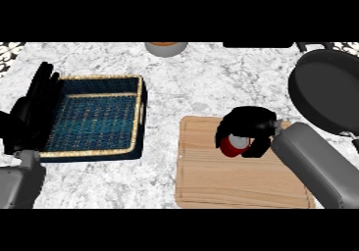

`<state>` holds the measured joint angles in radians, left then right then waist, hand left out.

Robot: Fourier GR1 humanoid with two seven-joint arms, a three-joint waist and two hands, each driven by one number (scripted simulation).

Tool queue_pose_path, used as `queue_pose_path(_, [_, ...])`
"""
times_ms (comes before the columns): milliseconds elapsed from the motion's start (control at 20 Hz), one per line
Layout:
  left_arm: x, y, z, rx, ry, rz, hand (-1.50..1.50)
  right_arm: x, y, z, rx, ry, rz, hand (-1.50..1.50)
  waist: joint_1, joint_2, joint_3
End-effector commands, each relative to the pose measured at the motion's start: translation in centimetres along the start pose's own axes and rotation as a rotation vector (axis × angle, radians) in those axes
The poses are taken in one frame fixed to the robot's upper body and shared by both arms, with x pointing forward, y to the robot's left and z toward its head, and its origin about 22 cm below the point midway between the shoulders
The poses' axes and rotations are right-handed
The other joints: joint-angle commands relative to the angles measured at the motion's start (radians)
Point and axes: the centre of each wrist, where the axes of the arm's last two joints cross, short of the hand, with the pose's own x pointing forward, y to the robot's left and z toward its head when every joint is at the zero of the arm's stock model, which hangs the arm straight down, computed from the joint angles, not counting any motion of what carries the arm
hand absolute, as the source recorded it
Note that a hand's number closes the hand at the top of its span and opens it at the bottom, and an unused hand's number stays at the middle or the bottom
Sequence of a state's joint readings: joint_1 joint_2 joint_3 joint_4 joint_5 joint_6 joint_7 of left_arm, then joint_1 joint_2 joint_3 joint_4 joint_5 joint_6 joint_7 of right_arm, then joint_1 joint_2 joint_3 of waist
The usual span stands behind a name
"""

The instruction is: Pick the can from the cutting board and place it in the pot

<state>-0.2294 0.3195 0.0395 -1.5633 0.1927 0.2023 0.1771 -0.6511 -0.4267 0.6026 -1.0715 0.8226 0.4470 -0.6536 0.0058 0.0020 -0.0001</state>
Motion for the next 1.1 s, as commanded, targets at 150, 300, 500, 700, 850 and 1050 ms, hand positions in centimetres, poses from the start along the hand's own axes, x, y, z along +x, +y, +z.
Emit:
queue_pose_path(150, [1.6,0.2,1.3,0.012,0.006,0.0,0.0,-0.8,1.6,-0.1,0.012,-0.097,0.009,1.5,0.002,-0.002,0.0])
queue_pose_path(300, [-1.1,0.7,0.6,0.005,0.012,-0.006,0.0,-1.3,1.8,0.5,0.024,-0.084,0.017,1.5,-0.002,-0.001,0.0])
queue_pose_path(500, [-0.7,-0.6,1.0,0.041,-0.003,-0.01,0.0,-0.2,4.4,-1.4,-0.083,0.138,-0.095,1.5,-0.015,-0.005,0.0])
queue_pose_path(700, [-1.2,1.6,1.6,0.064,0.035,-0.022,0.0,-0.2,6.7,-1.3,-0.215,0.49,-0.32,1.5,-0.075,-0.027,-0.004])
queue_pose_path(850, [-1.0,1.6,1.7,0.076,0.032,-0.012,0.0,2.4,5.8,-2.8,-0.328,0.601,-0.347,1.5,-0.063,-0.025,-0.003])
queue_pose_path(1050, [-0.5,1.8,1.5,0.071,0.024,-0.007,0.0,7.6,4.2,-2.8,-0.487,0.641,-0.366,1.5,-0.062,-0.022,-0.002])
